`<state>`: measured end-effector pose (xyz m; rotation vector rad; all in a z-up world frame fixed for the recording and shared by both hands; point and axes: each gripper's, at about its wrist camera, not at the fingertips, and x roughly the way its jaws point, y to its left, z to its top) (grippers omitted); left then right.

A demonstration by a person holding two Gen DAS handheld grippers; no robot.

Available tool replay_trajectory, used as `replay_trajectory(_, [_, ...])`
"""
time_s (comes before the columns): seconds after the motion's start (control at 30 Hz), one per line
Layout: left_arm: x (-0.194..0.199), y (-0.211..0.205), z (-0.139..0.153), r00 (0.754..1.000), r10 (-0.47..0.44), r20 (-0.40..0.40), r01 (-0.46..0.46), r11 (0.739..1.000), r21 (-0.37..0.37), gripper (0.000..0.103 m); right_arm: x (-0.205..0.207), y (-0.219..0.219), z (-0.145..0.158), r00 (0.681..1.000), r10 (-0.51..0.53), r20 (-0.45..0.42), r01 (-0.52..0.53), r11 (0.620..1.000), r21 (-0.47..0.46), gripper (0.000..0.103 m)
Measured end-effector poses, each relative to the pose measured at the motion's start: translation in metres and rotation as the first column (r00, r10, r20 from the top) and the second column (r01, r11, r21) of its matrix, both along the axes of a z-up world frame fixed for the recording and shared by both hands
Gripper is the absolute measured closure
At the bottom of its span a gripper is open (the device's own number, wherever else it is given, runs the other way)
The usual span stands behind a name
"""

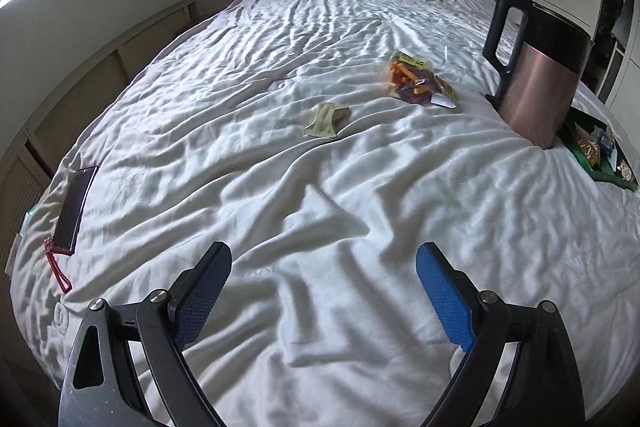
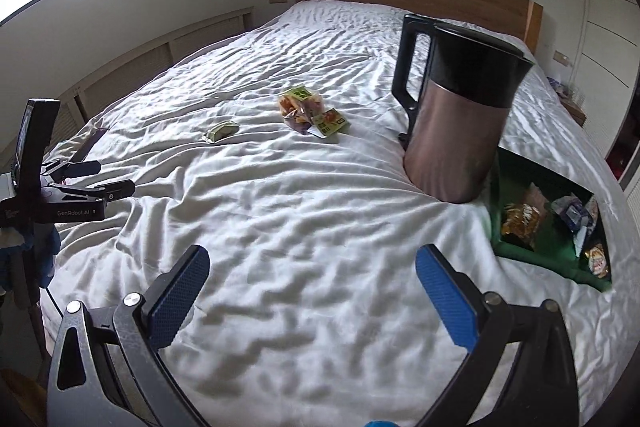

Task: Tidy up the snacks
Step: 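Withdraw both tools from the tray toward the remaining snacks on the bed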

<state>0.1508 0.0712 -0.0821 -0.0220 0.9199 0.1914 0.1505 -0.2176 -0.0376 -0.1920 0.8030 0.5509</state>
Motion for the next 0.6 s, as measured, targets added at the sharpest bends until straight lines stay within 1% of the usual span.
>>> replay_trajectory(0.13, [0.029,0.008,-0.002,1.0,0.004,-0.009,-0.004,1.0,0.029,0.012,0.026,0.022,-0.011,0.998,0.061,-0.01,-0.061,0.998,-0.006,0.0])
replay_trajectory(0.27, [0.064,0.01,-0.003,0.999,-0.02,-0.025,0.021,0.998,0.056,0.012,0.06,0.041,-0.021,0.993,0.12,-0.013,-0.12,0.993,-0.017,0.0])
replay_trajectory(0.4, [0.101,0.01,-0.008,0.997,-0.06,-0.052,0.063,0.997,0.055,0.012,0.098,0.057,-0.029,0.985,0.171,-0.018,-0.171,0.985,-0.02,0.0])
replay_trajectory(0.47, [0.117,0.01,-0.012,0.994,-0.081,-0.067,0.085,0.995,0.055,0.012,0.121,0.068,-0.034,0.977,0.214,-0.022,-0.215,0.976,-0.024,0.0])
replay_trajectory(0.6, [0.147,0.017,-0.025,0.989,-0.117,-0.095,0.122,0.991,0.051,0.012,0.158,0.09,-0.044,0.96,0.278,-0.017,-0.279,0.959,-0.059,0.0])
